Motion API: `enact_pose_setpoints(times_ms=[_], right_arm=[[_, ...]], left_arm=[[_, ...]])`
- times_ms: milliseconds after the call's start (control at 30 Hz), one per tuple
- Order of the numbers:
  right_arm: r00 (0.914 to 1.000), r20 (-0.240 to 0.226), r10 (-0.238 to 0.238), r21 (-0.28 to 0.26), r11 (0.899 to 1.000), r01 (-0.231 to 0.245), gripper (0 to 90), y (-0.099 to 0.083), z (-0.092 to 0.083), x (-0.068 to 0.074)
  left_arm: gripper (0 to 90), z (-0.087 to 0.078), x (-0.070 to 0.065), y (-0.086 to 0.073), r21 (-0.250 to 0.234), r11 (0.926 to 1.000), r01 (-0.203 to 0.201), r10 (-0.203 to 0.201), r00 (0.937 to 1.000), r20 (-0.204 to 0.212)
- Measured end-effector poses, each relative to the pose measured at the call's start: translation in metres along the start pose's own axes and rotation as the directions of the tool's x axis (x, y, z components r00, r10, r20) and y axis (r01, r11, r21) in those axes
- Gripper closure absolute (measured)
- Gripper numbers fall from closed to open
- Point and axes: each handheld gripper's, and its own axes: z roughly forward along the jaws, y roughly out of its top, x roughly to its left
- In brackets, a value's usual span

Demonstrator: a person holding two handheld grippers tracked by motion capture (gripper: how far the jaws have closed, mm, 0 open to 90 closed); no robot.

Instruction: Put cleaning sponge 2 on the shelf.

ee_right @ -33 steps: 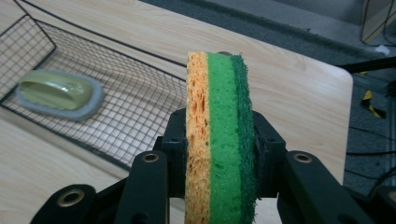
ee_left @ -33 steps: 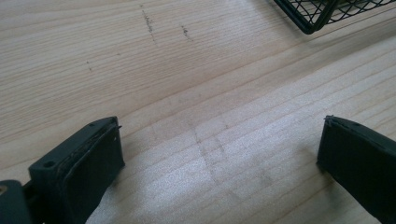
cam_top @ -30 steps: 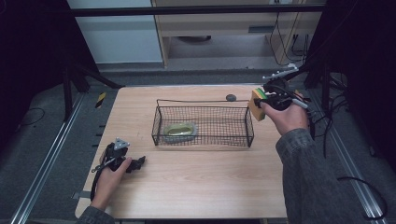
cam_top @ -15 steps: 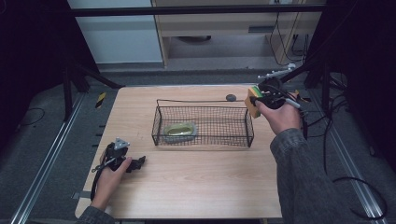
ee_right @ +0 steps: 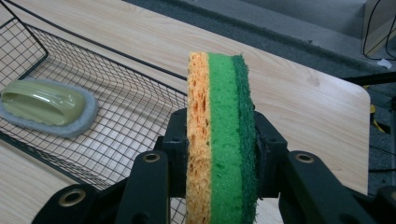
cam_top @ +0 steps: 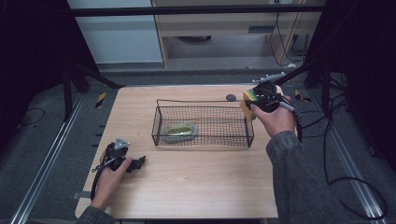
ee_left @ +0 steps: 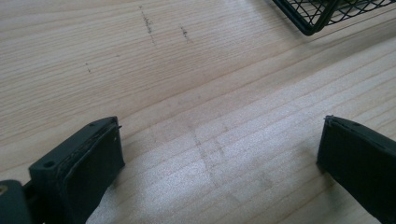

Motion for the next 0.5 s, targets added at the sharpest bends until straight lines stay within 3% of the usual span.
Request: enact_pose_setpoints(times_ms=[500], right_arm=[[0.9999,-0.012,0.003,0.032,0.999,-0.003,64.5,-0.006,0.026,0.004]], left_arm=[[0.0,0.000,0.000,0.000,0.000,1.0000,-0.002,0.002,1.0000,0.000]])
